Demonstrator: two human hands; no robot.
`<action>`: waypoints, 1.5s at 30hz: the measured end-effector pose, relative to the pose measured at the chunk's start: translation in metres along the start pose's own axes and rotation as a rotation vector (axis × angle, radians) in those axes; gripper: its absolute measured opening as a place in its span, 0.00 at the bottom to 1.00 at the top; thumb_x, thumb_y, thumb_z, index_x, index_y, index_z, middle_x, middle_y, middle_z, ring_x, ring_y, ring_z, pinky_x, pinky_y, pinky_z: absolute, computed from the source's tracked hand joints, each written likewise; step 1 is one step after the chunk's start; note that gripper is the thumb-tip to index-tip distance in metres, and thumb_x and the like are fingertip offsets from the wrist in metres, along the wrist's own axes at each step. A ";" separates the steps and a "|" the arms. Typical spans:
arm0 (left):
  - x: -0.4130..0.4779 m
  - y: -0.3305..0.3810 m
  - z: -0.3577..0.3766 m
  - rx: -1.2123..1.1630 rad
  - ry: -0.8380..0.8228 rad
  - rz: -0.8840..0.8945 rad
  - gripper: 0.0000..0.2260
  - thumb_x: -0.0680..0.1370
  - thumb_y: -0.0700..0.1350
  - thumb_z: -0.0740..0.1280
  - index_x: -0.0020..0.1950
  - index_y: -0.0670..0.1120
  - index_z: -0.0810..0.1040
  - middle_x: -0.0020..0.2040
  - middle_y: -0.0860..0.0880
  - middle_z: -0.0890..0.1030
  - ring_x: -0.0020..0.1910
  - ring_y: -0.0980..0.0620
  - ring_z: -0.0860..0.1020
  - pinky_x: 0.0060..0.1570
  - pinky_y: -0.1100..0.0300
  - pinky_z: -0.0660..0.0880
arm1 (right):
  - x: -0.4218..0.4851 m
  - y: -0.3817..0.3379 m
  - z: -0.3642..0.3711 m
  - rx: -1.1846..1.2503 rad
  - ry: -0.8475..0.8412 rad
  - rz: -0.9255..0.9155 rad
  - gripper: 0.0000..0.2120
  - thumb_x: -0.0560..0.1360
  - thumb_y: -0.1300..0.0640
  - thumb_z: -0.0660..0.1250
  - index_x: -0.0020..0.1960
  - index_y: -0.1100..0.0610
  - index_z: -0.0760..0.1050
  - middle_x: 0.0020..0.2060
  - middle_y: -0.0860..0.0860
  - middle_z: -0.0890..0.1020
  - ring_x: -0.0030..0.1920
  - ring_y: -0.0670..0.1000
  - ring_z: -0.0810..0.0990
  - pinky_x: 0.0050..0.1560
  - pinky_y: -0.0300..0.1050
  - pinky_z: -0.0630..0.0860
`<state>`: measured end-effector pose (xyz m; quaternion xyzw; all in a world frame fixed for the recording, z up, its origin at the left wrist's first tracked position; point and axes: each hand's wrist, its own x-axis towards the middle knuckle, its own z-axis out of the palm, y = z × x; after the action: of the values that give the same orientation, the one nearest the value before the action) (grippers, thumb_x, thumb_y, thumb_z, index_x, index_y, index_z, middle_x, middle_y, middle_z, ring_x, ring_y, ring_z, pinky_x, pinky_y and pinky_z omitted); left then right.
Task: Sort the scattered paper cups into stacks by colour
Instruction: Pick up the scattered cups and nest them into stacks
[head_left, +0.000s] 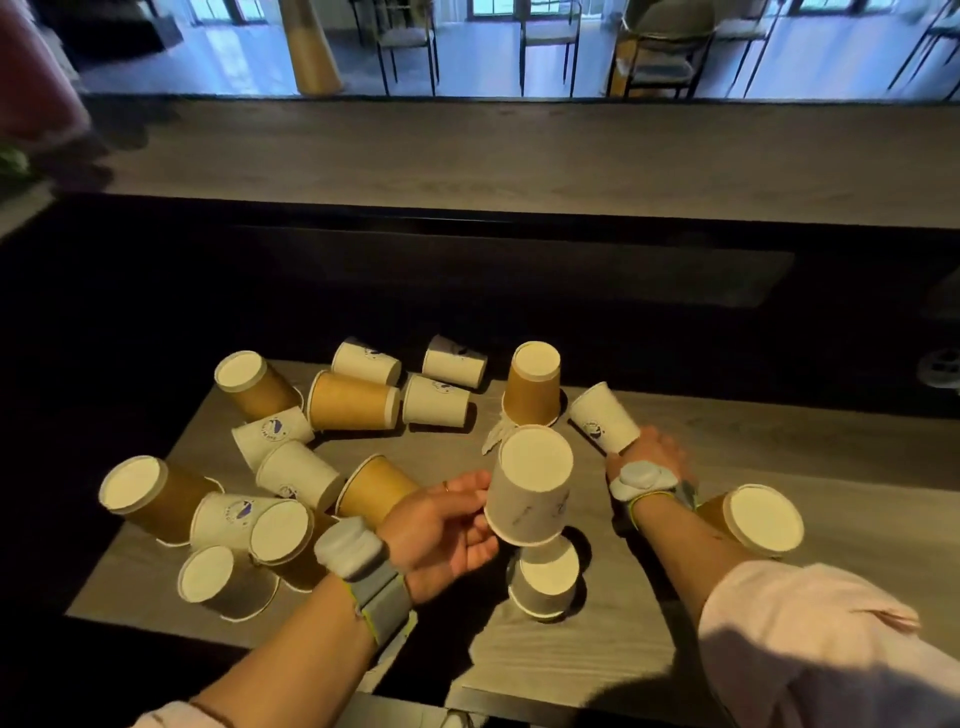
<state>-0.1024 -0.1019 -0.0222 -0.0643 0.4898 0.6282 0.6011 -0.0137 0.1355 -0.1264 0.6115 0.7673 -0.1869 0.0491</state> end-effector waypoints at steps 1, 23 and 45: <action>-0.004 -0.005 0.002 0.003 -0.014 -0.008 0.09 0.75 0.35 0.61 0.52 0.45 0.76 0.30 0.47 0.76 0.27 0.55 0.73 0.31 0.62 0.77 | -0.002 0.000 0.000 0.019 -0.006 0.006 0.27 0.70 0.49 0.67 0.66 0.58 0.67 0.64 0.59 0.71 0.64 0.60 0.69 0.61 0.57 0.70; 0.002 -0.061 0.009 0.303 0.350 0.015 0.06 0.77 0.34 0.60 0.48 0.43 0.74 0.36 0.43 0.75 0.34 0.50 0.74 0.33 0.58 0.73 | -0.066 0.008 -0.055 0.609 -0.124 -0.429 0.28 0.70 0.41 0.68 0.66 0.49 0.68 0.58 0.55 0.77 0.54 0.57 0.77 0.51 0.52 0.77; -0.029 -0.058 -0.023 0.730 0.643 0.332 0.13 0.76 0.35 0.61 0.59 0.42 0.76 0.50 0.40 0.79 0.41 0.50 0.80 0.41 0.59 0.78 | -0.157 -0.006 -0.062 -0.354 -0.418 -0.819 0.31 0.70 0.46 0.68 0.69 0.51 0.62 0.64 0.57 0.68 0.58 0.60 0.75 0.46 0.47 0.72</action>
<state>-0.0583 -0.1494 -0.0457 0.0384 0.8409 0.4517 0.2956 0.0288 0.0118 -0.0195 0.1914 0.9383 -0.1762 0.2278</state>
